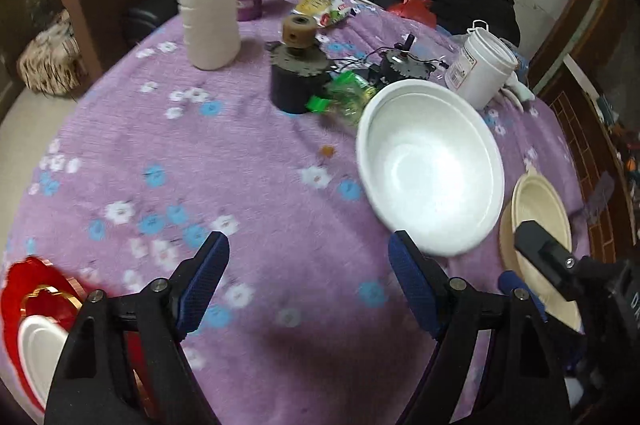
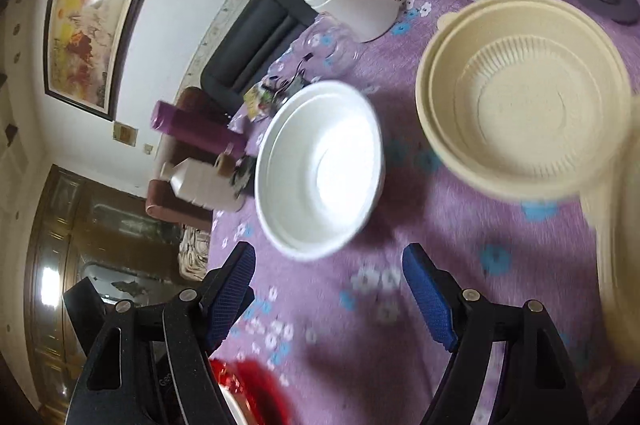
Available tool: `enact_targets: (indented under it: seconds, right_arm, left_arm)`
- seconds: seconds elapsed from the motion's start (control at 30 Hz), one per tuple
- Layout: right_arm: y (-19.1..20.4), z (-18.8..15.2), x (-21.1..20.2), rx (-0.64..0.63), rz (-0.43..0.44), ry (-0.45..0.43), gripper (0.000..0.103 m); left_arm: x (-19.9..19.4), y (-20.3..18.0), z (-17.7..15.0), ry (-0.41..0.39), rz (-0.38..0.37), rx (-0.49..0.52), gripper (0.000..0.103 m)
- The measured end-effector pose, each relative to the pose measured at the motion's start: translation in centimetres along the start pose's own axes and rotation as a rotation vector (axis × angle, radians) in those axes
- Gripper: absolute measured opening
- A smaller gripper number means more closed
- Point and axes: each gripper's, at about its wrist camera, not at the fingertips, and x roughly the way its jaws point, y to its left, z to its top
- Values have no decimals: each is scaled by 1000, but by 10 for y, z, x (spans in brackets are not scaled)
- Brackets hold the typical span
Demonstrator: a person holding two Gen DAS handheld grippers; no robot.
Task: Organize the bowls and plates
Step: 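Move both grippers to the smaller white foam bowl and grasp its rim, then lift the smaller white bowl and carry it toward the red plate stack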
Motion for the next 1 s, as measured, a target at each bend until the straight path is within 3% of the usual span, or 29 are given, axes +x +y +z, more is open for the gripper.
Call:
enact_targets:
  seconds: [0.1, 0.37, 0.43, 0.47, 0.53, 0.57, 0.63, 0.87, 1.0]
  right_arm:
    - [0, 16, 12, -22, -51, -9, 76]
    - [-10, 33, 36, -25, -107, 2, 44]
    - [-11, 35, 39, -32, -121, 0, 39]
    - [-12, 36, 42, -34, -131, 0, 34]
    - [-14, 35, 44, -22, -134, 3, 26]
    - [-15, 35, 46, -22, -134, 8, 21]
    - [-13, 32, 48, -34, -141, 20, 7]
    - [-3, 9, 30, -65, -135, 1, 7]
    - [2, -9, 12, -83, -131, -1, 7]
  left_arm:
    - [13, -13, 8, -5, 13, 8, 82]
    - [38, -29, 22, -29, 18, 1, 80]
    - [43, -32, 23, -32, 25, 14, 52]
    - [46, -34, 23, -21, 39, 25, 46]
    - [52, -36, 24, 0, 32, 29, 21]
    - [54, -37, 23, 8, 27, 36, 17]
    - [57, -38, 20, 17, 34, 50, 15]
    - [25, -39, 4, -49, 49, 114, 14]
    - [6, -32, -15, -49, 43, 110, 14]
